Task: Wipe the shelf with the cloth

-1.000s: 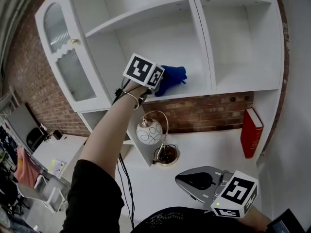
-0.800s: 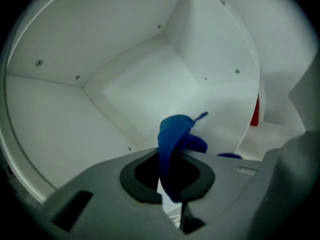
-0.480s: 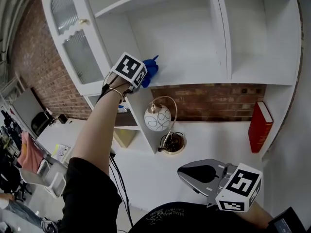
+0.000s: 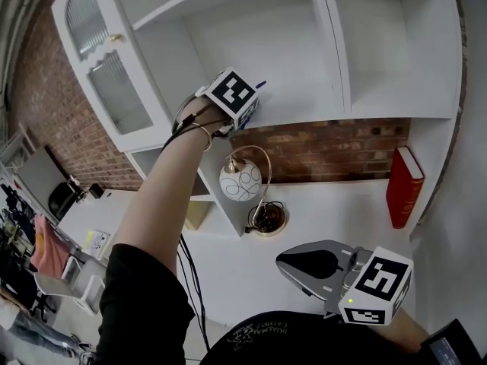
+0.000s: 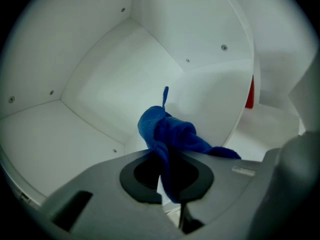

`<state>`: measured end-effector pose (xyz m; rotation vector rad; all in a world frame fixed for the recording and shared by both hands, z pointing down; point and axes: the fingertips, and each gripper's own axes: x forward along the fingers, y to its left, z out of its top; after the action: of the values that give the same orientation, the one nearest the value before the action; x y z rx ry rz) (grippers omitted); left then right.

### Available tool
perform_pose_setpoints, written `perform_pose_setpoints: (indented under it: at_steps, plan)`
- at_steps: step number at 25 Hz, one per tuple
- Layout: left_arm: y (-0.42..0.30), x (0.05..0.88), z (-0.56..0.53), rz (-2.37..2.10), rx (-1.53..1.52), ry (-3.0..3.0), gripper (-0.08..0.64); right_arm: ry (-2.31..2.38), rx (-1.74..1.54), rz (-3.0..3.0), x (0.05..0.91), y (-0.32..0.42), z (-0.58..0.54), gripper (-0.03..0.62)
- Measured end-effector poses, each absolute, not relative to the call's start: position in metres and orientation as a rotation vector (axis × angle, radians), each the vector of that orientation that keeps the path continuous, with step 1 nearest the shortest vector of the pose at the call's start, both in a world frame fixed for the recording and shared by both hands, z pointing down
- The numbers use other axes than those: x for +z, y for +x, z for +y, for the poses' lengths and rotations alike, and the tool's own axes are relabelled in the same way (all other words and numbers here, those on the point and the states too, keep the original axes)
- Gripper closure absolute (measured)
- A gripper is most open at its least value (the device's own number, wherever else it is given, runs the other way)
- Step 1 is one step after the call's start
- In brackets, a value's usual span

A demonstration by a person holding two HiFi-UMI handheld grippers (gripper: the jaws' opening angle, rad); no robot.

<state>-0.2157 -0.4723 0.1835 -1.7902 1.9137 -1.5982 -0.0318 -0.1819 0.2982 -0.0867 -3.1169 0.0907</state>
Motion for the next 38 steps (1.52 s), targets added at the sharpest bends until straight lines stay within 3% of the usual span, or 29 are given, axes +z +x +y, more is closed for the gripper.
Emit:
perform_pose_setpoints:
  at_steps: [8, 19, 24, 30, 34, 38]
  plan:
    - [-0.126, 0.184, -0.498, 1.816, -1.378, -2.053, 0.557, -0.046, 0.087, -3.128, 0.299, -0.023, -0.180, 0.583]
    - [-0.042, 0.185, -0.509, 1.632, -1.341, -2.139, 0.557, 0.056, 0.098, -3.146, 0.296, -0.004, -0.178, 0.583]
    - [-0.024, 0.177, -0.509, 1.666, -1.087, -2.162, 0.552, 0.043, 0.143, -3.148, 0.300, -0.004, -0.172, 0.583]
    - [-0.079, 0.151, -0.492, 1.739, -0.948, -2.001, 0.541, -0.043, 0.113, -3.079, 0.310, -0.015, -0.151, 0.583]
    - [-0.209, 0.108, -0.443, 2.040, -0.891, -1.670, 0.541, -0.040, 0.120, -3.075, 0.314, -0.014, -0.150, 0.583]
    - [-0.297, 0.139, -0.415, 2.212, -0.965, -1.661, 0.540, -0.018, 0.178, -3.112, 0.306, -0.007, -0.156, 0.583]
